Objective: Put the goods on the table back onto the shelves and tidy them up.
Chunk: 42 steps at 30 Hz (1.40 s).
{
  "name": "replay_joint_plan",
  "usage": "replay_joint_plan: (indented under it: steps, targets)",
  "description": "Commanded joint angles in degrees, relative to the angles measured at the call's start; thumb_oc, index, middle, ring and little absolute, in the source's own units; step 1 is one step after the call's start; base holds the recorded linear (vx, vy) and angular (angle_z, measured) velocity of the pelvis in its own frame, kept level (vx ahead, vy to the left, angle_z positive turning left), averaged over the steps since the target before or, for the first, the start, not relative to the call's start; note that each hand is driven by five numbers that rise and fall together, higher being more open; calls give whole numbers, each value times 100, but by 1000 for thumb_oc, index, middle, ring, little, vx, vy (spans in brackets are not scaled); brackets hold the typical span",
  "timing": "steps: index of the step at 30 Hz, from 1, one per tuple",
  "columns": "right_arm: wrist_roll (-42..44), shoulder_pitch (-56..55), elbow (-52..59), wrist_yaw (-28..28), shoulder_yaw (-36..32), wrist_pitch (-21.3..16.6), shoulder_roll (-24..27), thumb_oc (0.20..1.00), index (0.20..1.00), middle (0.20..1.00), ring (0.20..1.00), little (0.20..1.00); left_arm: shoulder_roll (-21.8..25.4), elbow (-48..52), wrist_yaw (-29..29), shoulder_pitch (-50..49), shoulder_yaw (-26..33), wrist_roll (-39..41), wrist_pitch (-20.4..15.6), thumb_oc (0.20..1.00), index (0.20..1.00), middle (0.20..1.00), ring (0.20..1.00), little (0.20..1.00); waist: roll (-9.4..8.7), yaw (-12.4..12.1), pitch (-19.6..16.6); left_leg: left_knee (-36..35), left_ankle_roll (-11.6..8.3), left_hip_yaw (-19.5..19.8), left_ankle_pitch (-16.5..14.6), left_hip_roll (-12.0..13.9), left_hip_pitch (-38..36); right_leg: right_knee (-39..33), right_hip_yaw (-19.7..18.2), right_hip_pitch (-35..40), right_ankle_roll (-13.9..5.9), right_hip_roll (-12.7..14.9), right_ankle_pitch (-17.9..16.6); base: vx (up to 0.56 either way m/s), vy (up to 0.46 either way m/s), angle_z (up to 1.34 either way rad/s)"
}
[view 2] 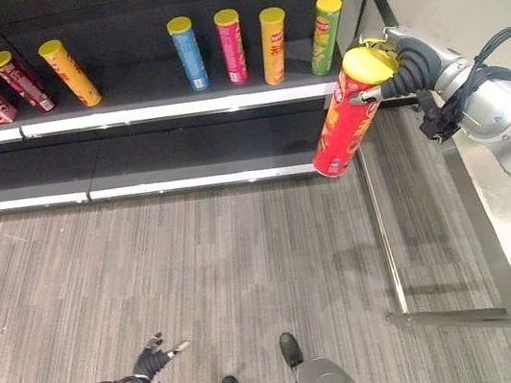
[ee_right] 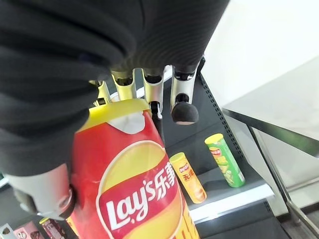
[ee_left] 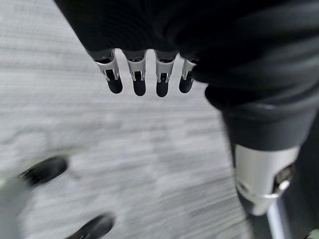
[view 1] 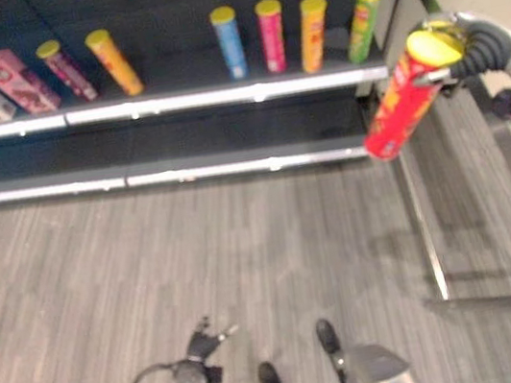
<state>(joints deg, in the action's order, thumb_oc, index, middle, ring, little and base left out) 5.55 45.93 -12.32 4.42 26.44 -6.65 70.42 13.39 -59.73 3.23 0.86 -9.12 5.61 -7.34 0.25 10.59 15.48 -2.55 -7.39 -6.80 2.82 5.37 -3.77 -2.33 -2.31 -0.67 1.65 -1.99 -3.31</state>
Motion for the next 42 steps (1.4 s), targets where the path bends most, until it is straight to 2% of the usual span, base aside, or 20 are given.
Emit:
replay_joint_plan:
  steps: [1,12,19,23,24,25,27,28,29,31,32,33,34,35,36,37,38,39,41,42]
  targets:
    - [32,157,111,-235,-165,-194,-212,200,200,200,200,200,382,-140,16,-503,-144,-94,15,1000,1000,1000,1000,1000,-339,-255,-476,791,100,-76,-946,-55,334,252,-465,-62,-1519,1081,440,-7,0,16]
    - [-150,105,162,-309,-180,-197,-365,200,200,200,200,200,380,358,41,-320,-246,94,-36,1000,1000,1000,1000,1000,-360,-305,-445,867,120,-44,-992,-56,352,260,-319,-29,-1505,1115,479,-4,-3,7]
    - [-254,220,174,-314,-78,-171,-435,200,200,200,200,200,412,230,35,-275,-226,91,-20,1000,1000,1000,1000,1000,-357,-330,-376,933,135,-4,-1016,-74,422,261,-291,-53,-1511,1154,469,-1,5,0]
    - [-525,760,176,-295,355,-156,-530,200,200,200,200,200,521,-39,58,-286,-242,-103,30,1000,1000,1000,1000,1000,-327,-422,-242,1029,240,-3,-1095,-192,559,451,-371,-318,-1629,1220,342,-25,49,-1]
    - [-565,1047,145,-300,564,-153,-565,200,200,200,200,200,568,-53,50,-265,-212,-64,31,1000,1000,1000,1000,1000,-320,-461,-170,1047,250,-49,-1092,-161,580,655,-320,-494,-1634,1189,295,-89,3,-17]
    - [-568,1272,119,-325,692,-155,-615,200,200,200,200,200,647,-38,61,-226,-190,-32,37,1000,1000,1000,1000,1000,-313,-521,-106,1042,250,-110,-1080,-122,582,789,-88,-613,-1613,1175,278,-85,-33,-23]
    - [-548,1636,5,-368,946,-189,-744,200,200,200,200,200,736,50,84,-165,-157,82,19,1000,1000,1000,1000,1000,-297,-646,-66,1012,204,-302,-1063,-39,571,914,667,-594,-1490,1215,419,-44,-49,-34]
    - [-547,1646,-2,-369,956,-192,-747,200,200,200,200,200,734,51,84,-165,-154,83,19,1000,1000,1000,1000,1000,-294,-630,-58,1016,202,-289,-1065,-39,568,915,682,-581,-1489,1216,425,52,-117,-23]
    - [-546,1702,-75,-369,1034,-189,-778,200,200,200,200,200,793,201,102,-115,-156,184,-1,1000,1000,1000,1000,1000,-350,-693,-86,1072,164,-396,-1094,-4,553,834,1055,-447,-1419,1216,549,58,-92,-9]
    - [-546,1707,-79,-370,1039,-190,-780,200,200,200,200,200,792,204,102,-116,-154,185,1,1000,1000,1000,1000,1000,-348,-685,-81,1078,163,-389,-1098,-2,552,827,1064,-435,-1419,1215,548,121,-121,-16]
    - [-468,1549,-85,-340,949,-142,-762,200,200,200,200,200,815,441,72,-236,-77,411,-5,1000,1000,1000,1000,1000,-440,-737,-106,1662,30,-346,-1228,156,578,886,1078,-367,-1246,1106,746,268,-205,-23]
    - [-445,1533,-47,-349,930,-119,-737,200,200,200,200,200,823,536,65,-270,-78,447,-2,1000,1000,1000,1000,1000,-453,-767,-71,2181,-36,-278,-1135,244,670,919,1095,-283,-1139,1058,824,265,-208,-5]
    - [-445,1528,-43,-349,924,-117,-735,200,200,200,200,200,825,541,65,-272,-79,447,1,1000,1000,1000,1000,1000,-438,-762,-65,2235,-44,-261,-1162,267,694,924,1107,-279,-1132,1040,829,138,-79,10]
    - [-403,1488,18,-328,887,-104,-734,200,200,200,200,200,799,606,39,-348,-83,469,12,1000,1000,1000,1000,1000,-425,-802,5,2738,-79,-140,-1057,322,813,913,1129,-156,-1037,1000,900,159,-27,13]
    - [-362,1437,-7,-345,875,-76,-822,200,200,200,200,200,747,560,131,-356,-29,540,37,1000,1000,1000,1000,1000,-405,-919,168,3434,-179,196,-665,324,1132,847,1132,90,-961,981,977,160,-25,8]
    - [-363,1437,-7,-345,874,-76,-823,200,200,200,200,200,748,558,132,-355,-29,541,36,1000,1000,1000,1000,1000,-398,-901,170,3456,-182,220,-670,327,1150,845,1152,95,-959,975,979,311,64,-6]
    - [-367,1434,-65,-290,954,-14,-847,200,200,200,200,200,671,534,187,-423,59,750,10,1000,1000,1000,1000,1000,-440,-965,140,3081,-201,378,-664,506,1284,730,1075,244,-1057,1069,1022,212,67,-27]
    - [-366,1441,-68,-291,964,-13,-849,200,200,200,200,200,668,535,187,-428,61,751,9,1000,1000,1000,1000,1000,-436,-973,158,3075,-204,367,-675,511,1249,724,1066,271,-1058,1066,1026,379,153,-33]
    - [-347,1419,-82,-249,964,-9,-790,200,200,200,200,200,627,550,167,-540,107,864,-1,1000,1000,1000,1000,1000,-487,-1044,69,2552,-256,521,-682,778,1452,618,947,368,-1187,1250,1074,314,199,-26]
    - [-360,1368,-139,-258,941,-30,-776,200,200,200,200,200,603,532,189,-575,97,860,-36,1000,1000,1000,1000,1000,-451,-1071,24,2029,-329,631,-563,882,1516,618,895,403,-1260,1345,1124,373,311,-25]
